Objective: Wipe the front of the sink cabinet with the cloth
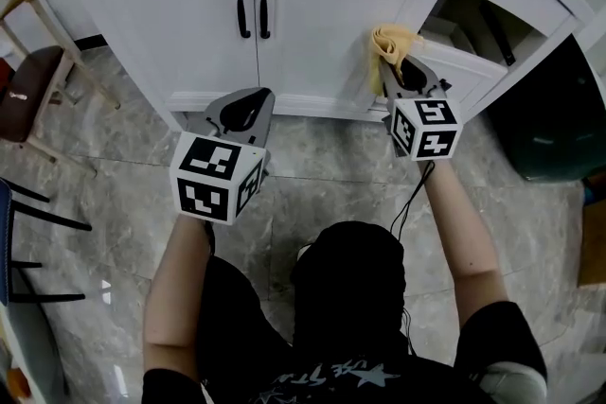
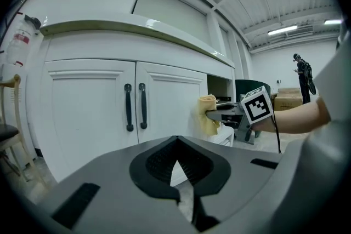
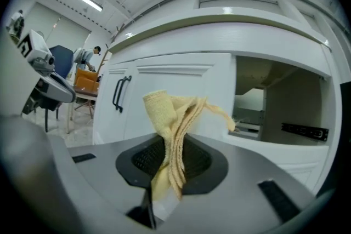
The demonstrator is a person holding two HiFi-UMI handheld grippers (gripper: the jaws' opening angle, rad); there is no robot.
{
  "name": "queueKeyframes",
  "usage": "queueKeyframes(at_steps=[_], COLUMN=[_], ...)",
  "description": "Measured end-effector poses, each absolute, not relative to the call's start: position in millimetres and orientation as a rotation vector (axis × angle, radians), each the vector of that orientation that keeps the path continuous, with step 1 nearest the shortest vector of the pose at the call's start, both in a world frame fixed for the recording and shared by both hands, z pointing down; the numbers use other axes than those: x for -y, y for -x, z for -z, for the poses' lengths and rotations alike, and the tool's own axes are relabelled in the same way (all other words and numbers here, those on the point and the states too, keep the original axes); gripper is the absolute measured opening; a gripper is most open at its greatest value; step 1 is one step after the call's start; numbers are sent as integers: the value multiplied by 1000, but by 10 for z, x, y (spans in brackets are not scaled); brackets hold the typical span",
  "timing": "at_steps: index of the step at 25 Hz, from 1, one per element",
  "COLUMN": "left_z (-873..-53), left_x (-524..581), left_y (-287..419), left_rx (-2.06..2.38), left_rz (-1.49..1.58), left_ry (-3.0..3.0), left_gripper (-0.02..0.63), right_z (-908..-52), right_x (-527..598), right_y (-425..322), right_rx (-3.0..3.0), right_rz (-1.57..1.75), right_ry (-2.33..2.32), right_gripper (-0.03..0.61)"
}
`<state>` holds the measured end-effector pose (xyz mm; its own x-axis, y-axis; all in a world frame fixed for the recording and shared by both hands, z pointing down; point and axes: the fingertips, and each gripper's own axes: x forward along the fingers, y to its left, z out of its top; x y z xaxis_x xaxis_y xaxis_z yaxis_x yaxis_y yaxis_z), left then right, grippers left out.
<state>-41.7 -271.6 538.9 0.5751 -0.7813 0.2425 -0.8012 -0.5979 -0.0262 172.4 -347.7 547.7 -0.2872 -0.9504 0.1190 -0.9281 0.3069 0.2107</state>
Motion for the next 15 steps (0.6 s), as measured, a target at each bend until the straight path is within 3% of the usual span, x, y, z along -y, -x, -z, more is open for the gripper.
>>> queueKeyframes(at_steps=[10,15], left_z=[-5650,-5705], left_x=[2766,2788], left_y=[972,1173], left_rx=[1512,1557], left_rz=[-418,-401], left_ry=[-2570,-2515], left_gripper=[15,15], right_z=[-5930,-6172], right_x=[3617,3766], right_y=[-131,303], right_rx=[2579,2578], right_rz=[143,135], right_ry=[-1348,-1278], right_gripper=[84,84])
